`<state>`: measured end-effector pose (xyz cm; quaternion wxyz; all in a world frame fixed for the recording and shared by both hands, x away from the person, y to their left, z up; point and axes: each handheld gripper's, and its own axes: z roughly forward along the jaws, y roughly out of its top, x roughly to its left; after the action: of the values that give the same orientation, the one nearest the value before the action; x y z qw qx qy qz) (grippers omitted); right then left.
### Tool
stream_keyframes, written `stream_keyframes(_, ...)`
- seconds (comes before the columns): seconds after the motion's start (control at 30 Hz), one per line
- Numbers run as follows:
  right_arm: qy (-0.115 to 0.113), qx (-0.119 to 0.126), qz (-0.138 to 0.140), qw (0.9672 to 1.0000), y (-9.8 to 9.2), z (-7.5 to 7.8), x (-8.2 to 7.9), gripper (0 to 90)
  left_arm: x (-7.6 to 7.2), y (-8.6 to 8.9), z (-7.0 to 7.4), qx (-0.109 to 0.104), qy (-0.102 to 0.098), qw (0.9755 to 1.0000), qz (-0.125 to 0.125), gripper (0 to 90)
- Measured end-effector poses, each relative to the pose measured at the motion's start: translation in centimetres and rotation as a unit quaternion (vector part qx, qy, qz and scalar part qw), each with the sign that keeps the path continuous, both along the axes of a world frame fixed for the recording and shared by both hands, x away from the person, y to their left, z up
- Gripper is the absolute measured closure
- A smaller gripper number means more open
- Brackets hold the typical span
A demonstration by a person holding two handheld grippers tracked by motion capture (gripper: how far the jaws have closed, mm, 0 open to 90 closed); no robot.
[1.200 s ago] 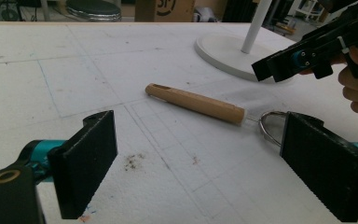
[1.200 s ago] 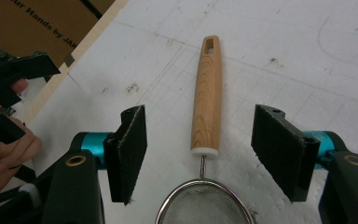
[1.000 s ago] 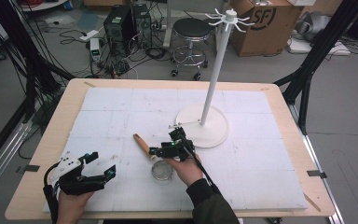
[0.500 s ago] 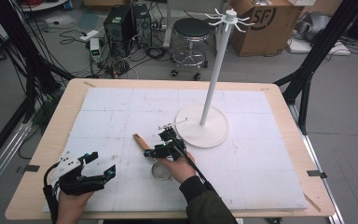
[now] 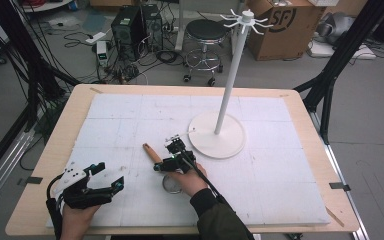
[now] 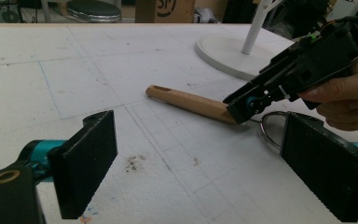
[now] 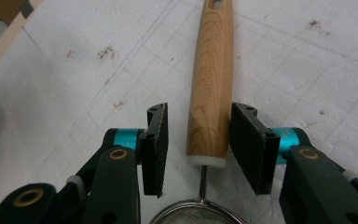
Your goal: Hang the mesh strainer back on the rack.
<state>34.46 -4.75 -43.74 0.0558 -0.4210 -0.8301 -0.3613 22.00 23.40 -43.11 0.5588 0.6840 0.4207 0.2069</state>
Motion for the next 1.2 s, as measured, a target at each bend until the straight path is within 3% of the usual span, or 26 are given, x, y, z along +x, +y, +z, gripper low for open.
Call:
stream_keyframes(0.3,-0.026,-0.031,0.012,0.9991,0.5,-0.1,-0.4,61.0,0.0,0.0,0.0,0.001,0.0,1.0,-0.001,11.6)
stream_keyframes(0.4,-0.04,-0.057,0.014,0.9975,1.0,0.1,-0.9,61.6,0.0,-0.1,0.0,0.0,0.0,1.0,-0.001,11.6)
stream_keyframes(0.73,-0.06,-0.078,0.015,0.9951,1.6,0.1,-1.3,61.1,0.1,-0.2,0.0,0.0,0.001,1.0,-0.004,11.6)
stream_keyframes(0.77,-0.078,-0.088,0.023,0.9928,1.8,0.0,-1.4,61.4,0.1,-0.2,0.0,0.002,0.001,1.0,-0.004,11.6)
stream_keyframes(0.8,-0.078,-0.088,0.023,0.9928,1.8,0.0,-1.4,61.4,0.1,-0.3,-0.1,0.002,0.0,1.0,-0.004,11.6)
stream_keyframes(0.87,-0.085,-0.118,0.018,0.9892,2.5,0.2,-1.9,61.4,0.1,-0.3,0.0,0.004,0.0,1.0,-0.005,11.6)
stream_keyframes(0.9,-0.085,-0.118,0.018,0.9892,2.5,0.2,-1.9,61.6,0.1,-0.3,0.0,0.003,0.001,1.0,-0.006,11.6)
stream_keyframes(0.93,-0.093,-0.129,0.023,0.987,2.7,0.2,-1.8,62.1,0.1,-0.3,0.0,0.002,0.001,1.0,-0.005,11.6)
stream_keyframes(1.13,-0.094,-0.139,0.024,0.9856,3.0,0.3,-1.7,62.9,0.1,-0.4,-0.1,0.005,0.001,1.0,-0.007,11.6)
stream_keyframes(1.2,-0.096,-0.149,0.028,0.9838,3.2,0.3,-1.8,63.2,0.1,-0.4,-0.1,0.005,0.002,0.9999,-0.009,11.6)
